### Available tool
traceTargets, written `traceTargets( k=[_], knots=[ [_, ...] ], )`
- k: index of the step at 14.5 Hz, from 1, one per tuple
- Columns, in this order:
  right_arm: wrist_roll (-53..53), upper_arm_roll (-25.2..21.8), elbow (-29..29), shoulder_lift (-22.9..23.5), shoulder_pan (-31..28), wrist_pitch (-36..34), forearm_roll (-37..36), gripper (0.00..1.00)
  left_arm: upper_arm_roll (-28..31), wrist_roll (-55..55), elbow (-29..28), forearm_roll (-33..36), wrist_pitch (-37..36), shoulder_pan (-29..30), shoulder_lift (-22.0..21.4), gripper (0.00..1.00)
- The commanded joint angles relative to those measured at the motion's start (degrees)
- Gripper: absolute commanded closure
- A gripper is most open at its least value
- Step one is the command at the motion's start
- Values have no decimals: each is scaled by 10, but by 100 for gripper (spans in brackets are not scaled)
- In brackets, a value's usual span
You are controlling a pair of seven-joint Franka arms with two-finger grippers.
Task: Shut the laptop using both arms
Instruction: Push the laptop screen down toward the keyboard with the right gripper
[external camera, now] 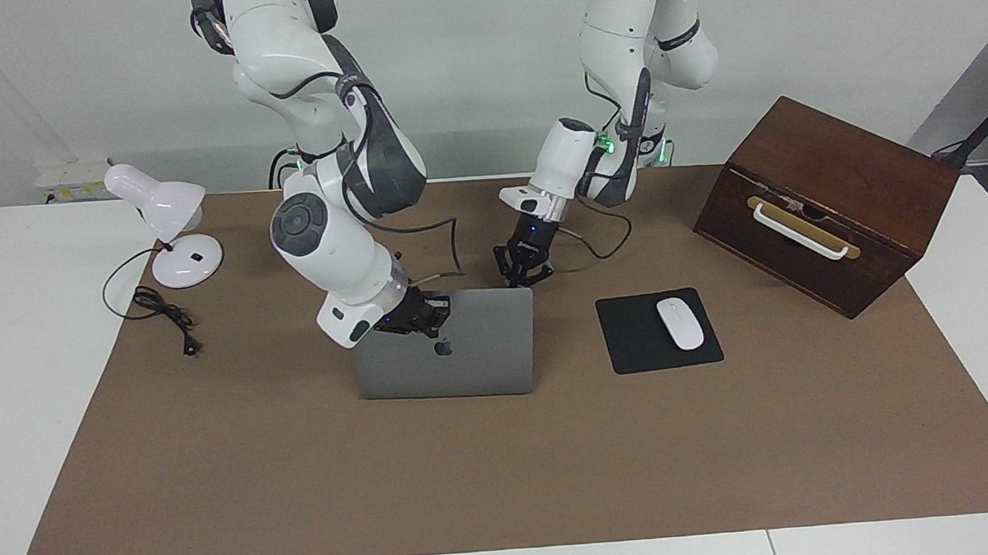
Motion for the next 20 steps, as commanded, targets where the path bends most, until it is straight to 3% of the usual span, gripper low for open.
traceTargets(
  k=[1, 9, 20],
  knots=[
    [7, 4, -37, -22, -2, -1, 15, 100, 5, 12, 9, 5, 0, 14, 57, 100],
    [8, 4, -126, -56, 2, 50, 14, 100, 5, 13, 9, 5, 1, 14, 57, 100],
    [9, 4, -168, -60, 18, 104, 15, 100, 5, 13, 9, 5, 1, 13, 58, 100]
  ],
)
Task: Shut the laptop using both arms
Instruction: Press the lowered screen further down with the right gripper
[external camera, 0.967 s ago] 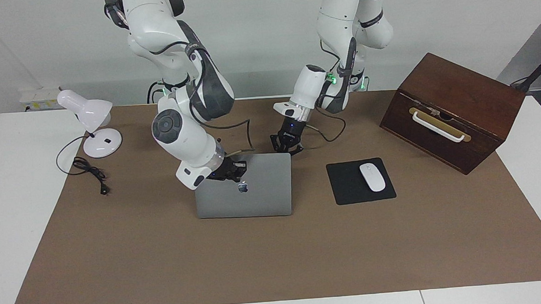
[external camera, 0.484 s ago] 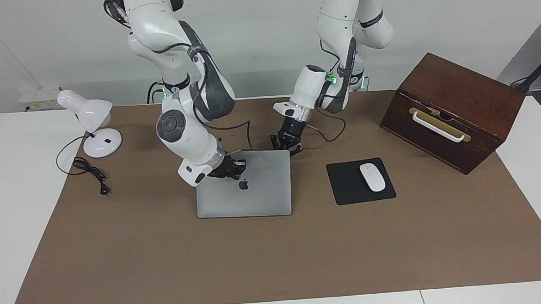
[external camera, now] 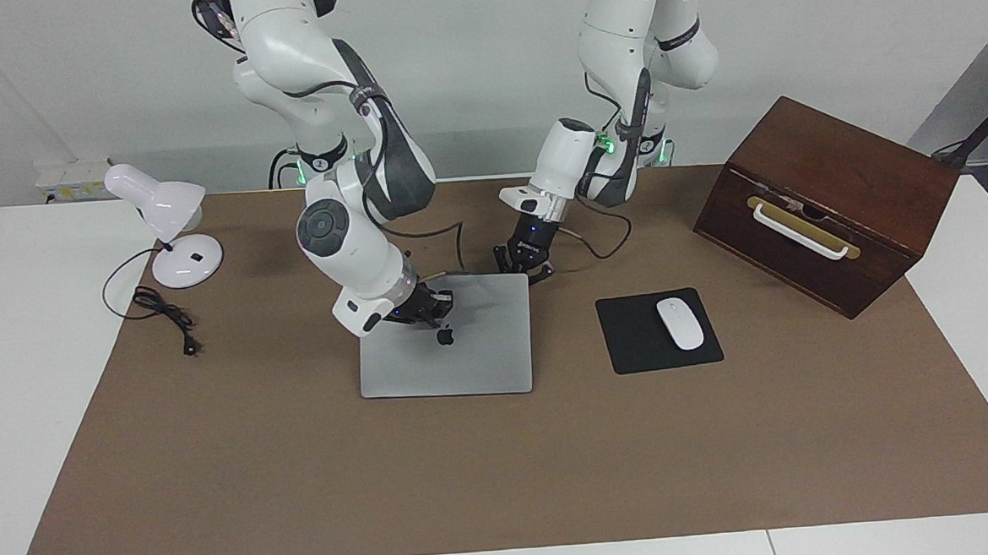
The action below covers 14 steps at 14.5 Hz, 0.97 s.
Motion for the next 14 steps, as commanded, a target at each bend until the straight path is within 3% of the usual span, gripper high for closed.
traceTargets(
  k=[1, 14],
  knots=[
    [8, 0, -33, -15, 1, 22, 15, 100, 5, 14, 9, 6, 0, 13, 57, 100],
    [8, 0, -64, -15, 15, 64, 15, 100, 5, 18, 9, 6, 0, 13, 59, 100]
  ],
)
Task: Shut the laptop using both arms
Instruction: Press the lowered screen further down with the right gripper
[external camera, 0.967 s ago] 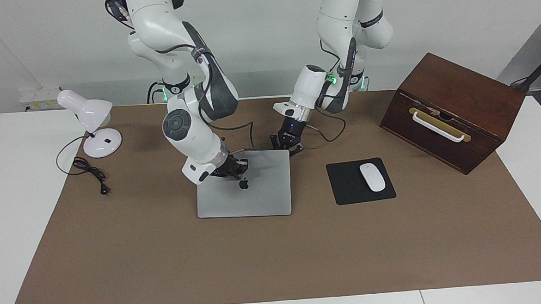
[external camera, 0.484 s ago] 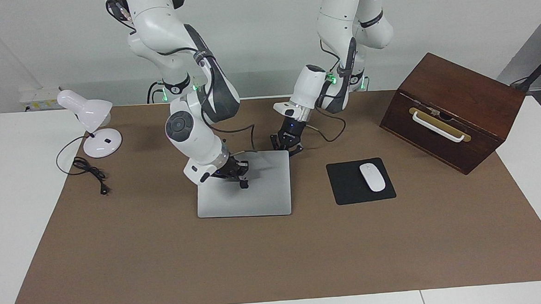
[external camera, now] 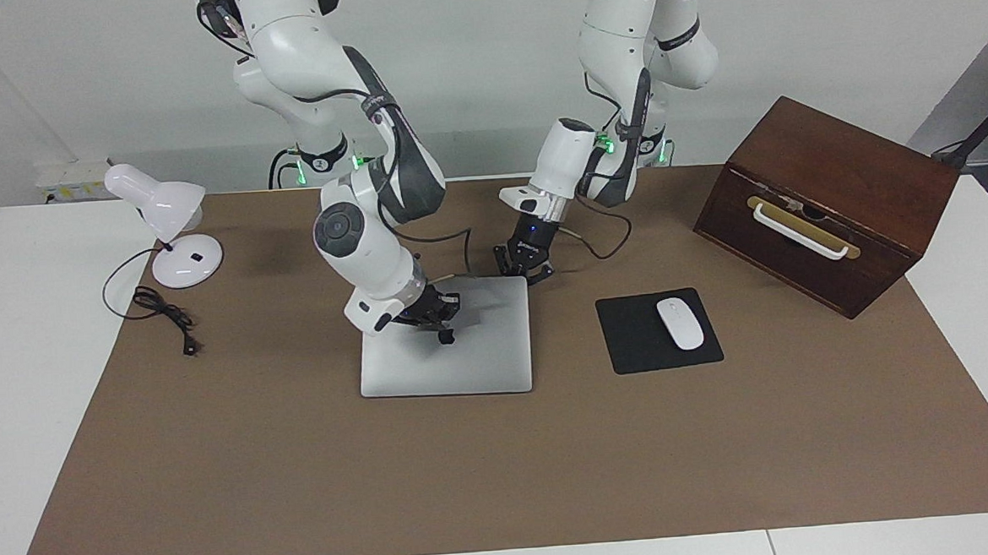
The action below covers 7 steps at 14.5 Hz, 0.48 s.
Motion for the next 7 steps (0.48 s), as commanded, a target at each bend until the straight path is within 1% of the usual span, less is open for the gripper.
traceTargets(
  k=[1, 7],
  knots=[
    [8, 0, -31, -14, 2, 26, 15, 100, 5, 12, 9, 5, 0, 13, 59, 100],
    [10, 0, -43, -13, 15, 43, 15, 100, 5, 12, 9, 5, 0, 13, 59, 100]
  ],
)
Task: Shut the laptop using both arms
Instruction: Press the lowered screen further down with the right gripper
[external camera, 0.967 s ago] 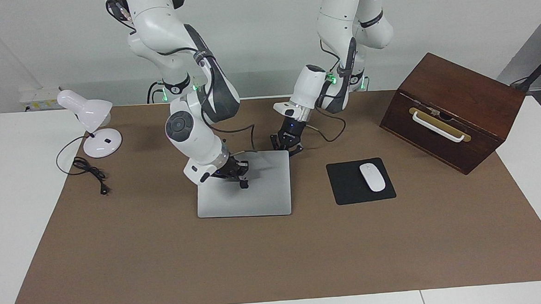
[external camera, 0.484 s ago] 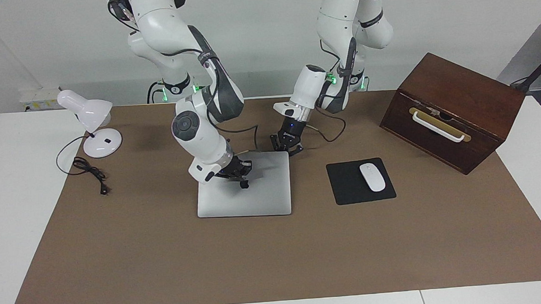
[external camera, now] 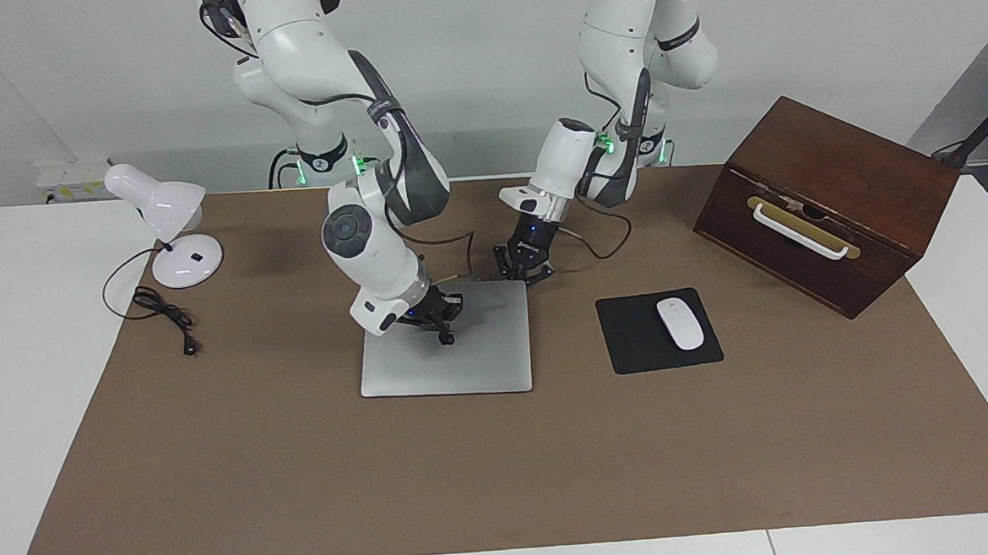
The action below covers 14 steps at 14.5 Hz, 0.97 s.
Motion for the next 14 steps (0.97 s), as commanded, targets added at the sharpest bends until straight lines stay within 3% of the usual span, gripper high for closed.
traceTargets(
  k=[1, 8, 14],
  knots=[
    [10, 0, -24, -13, 4, 21, 15, 100, 5, 12, 9, 5, 0, 13, 59, 100],
    [9, 0, -29, -14, 4, 26, 15, 100, 5, 13, 9, 5, 0, 13, 59, 100],
    [9, 0, 3, -11, 3, 0, 15, 100, 5, 13, 9, 5, 0, 13, 59, 100]
  ],
)
